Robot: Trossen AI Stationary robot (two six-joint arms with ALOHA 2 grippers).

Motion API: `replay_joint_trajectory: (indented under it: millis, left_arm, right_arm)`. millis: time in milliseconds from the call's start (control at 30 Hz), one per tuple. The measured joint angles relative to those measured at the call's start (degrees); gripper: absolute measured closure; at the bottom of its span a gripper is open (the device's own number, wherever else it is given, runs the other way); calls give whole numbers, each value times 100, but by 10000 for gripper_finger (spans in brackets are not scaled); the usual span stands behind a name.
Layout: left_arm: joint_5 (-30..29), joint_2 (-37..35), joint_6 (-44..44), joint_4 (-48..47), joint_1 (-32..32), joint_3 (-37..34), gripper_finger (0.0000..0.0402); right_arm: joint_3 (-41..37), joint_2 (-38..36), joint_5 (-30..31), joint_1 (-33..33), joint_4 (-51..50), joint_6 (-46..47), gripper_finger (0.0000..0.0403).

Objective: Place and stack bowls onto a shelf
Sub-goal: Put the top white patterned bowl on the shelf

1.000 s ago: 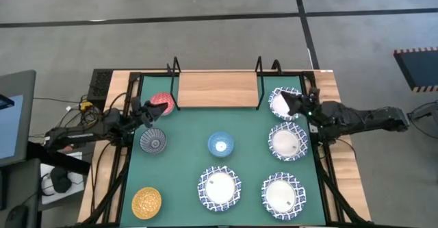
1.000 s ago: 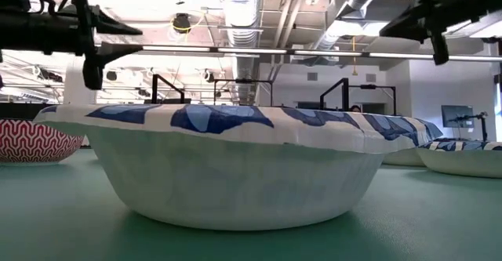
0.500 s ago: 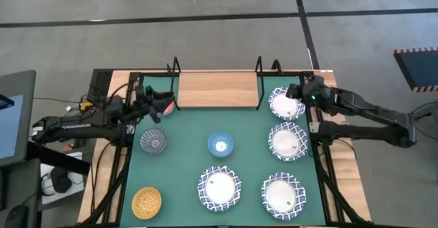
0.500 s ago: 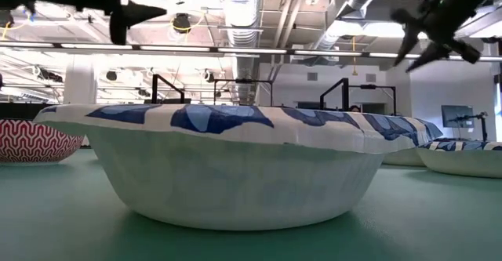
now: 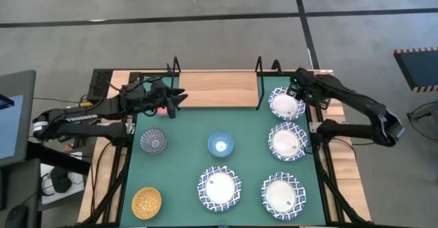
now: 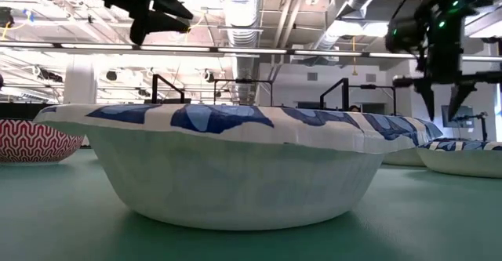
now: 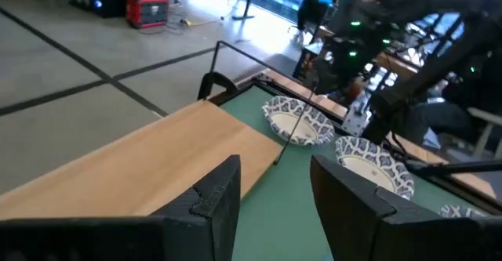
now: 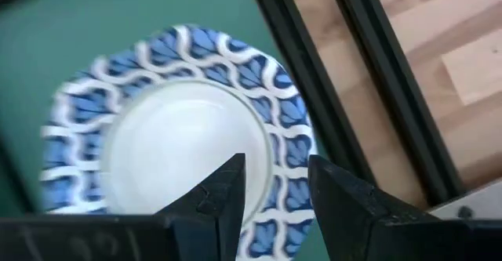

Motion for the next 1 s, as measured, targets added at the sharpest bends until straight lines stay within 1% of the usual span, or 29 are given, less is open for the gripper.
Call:
replay_joint_trajectory:
  millis: [167,300,500,667,800,900,1000]
  left_arm:
    - [76,185,120,-9,7,52,262]
    - [76,214,122,-21,7,52,262]
    - [73,210,125,-17,7,53,262]
    - [73,210,131,-20,7,52,262]
    - [71,210,131,-18,9,53,262]
    - [67,210,131,-17,12,53,262]
    - [61,210,131,-15,12,54,262]
  right_arm:
    - [0,782,-236,-315,-56,-540,238]
    - [0,1335,-254,-452,-51,-762,238]
    - [0,1933,-225,-635,58,-1112,239]
    - [0,2262,-262,-681,269,-1436,241]
    - [0,2363,-347,-677,417,-1642,266]
    - [2,2326,-355,-674,404,-1714,299]
    - [2,2074,-354,-674,364,-1775,334]
